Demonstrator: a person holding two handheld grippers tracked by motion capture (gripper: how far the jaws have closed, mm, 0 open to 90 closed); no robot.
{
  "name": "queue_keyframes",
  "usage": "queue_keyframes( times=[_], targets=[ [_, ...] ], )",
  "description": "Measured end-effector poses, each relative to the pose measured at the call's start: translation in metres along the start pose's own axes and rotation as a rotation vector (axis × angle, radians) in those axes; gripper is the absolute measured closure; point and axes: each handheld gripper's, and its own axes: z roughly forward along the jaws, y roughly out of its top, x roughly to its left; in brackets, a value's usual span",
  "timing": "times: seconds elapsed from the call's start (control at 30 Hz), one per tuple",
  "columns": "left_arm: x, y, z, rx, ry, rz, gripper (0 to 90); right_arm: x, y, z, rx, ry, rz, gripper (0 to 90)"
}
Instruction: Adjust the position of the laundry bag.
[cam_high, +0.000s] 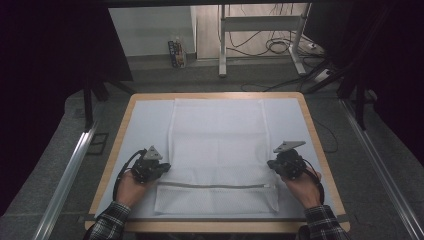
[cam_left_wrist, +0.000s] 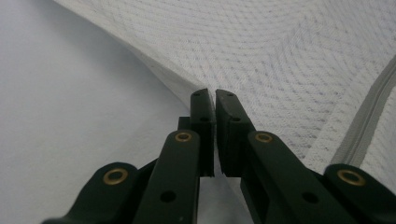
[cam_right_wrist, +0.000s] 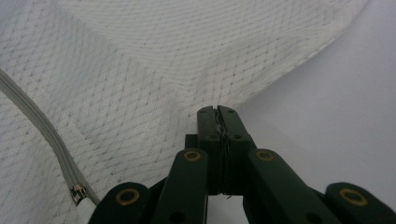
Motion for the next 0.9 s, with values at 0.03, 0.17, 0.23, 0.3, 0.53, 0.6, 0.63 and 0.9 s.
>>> queue_keyframes(
  times=[0.03,0.17,0.23,0.3,0.53,0.6,0.63,0.9],
  targets=[
    [-0.003,0.000,0.000,0.003,-0.002,0.007,86.0,0.000,-0.003,-0.002,0.004,0.000,0.001,87.6],
    [-0.008,0.001,0.000,0.008,-0.006,0.027,85.9,-0.002,-0.007,-0.003,0.008,0.002,0.010,87.5],
    [-0.011,0.001,0.001,0.020,0.001,0.034,85.8,-0.003,-0.008,-0.004,0.009,0.003,0.015,87.5],
    [-0.012,0.001,0.003,0.030,0.011,0.051,84.9,-0.004,-0.009,-0.003,0.015,0.007,0.016,87.4],
    [-0.011,0.001,0.003,0.012,0.012,0.035,76.1,-0.003,-0.009,0.001,0.029,0.005,-0.006,84.6],
    [-0.009,0.000,0.002,0.002,0.011,0.030,73.7,-0.003,-0.009,0.001,0.030,0.003,-0.006,83.0],
    [-0.008,0.000,0.001,-0.003,0.011,0.024,71.8,-0.003,-0.009,0.001,0.028,0.003,-0.006,81.7],
    [0.007,-0.005,0.001,-0.064,0.045,-0.107,18.3,-0.007,-0.010,0.005,-0.009,-0.014,0.007,39.9]
  ],
)
